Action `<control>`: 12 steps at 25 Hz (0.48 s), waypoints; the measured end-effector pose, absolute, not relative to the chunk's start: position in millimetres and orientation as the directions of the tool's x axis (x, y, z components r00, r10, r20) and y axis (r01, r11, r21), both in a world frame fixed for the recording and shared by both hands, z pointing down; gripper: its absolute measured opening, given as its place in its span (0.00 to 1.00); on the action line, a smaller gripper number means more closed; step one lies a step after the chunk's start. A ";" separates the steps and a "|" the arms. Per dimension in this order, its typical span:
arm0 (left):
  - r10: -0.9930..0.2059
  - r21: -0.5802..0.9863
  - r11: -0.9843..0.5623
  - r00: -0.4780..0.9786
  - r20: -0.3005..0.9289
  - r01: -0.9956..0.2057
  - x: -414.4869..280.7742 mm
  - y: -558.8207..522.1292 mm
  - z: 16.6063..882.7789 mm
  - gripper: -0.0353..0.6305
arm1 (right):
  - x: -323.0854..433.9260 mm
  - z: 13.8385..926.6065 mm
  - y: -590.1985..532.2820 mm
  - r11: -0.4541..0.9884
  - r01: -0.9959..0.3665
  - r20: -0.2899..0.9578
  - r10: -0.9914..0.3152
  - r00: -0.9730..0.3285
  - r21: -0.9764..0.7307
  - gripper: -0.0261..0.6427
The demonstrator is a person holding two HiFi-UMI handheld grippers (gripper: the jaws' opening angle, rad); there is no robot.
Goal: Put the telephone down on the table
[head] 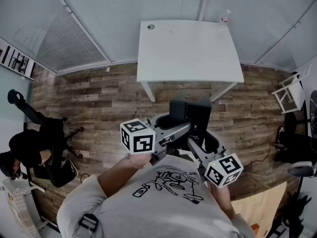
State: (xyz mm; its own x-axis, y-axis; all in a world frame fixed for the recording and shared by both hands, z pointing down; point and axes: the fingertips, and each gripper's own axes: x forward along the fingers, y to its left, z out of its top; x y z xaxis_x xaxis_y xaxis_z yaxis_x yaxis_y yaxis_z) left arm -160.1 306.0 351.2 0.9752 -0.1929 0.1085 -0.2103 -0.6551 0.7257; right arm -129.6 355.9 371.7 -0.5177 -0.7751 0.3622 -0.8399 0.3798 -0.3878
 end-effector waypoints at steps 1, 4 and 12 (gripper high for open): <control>-0.191 0.726 -0.656 0.976 0.108 -0.209 -160.5 306.2 349.9 0.43 | -130.0 370.8 356.3 0.380 -0.840 0.361 -0.776 -0.517 -0.386 0.39; -0.188 0.727 -0.655 0.976 0.107 -0.206 -164.7 307.8 346.6 0.43 | -134.4 368.3 358.3 0.381 -0.842 0.357 -0.780 -0.515 -0.382 0.39; -0.177 0.738 -0.644 0.978 0.114 -0.203 -195.6 305.5 349.5 0.43 | -166.3 368.9 356.4 0.364 -0.848 0.359 -0.788 -0.501 -0.386 0.39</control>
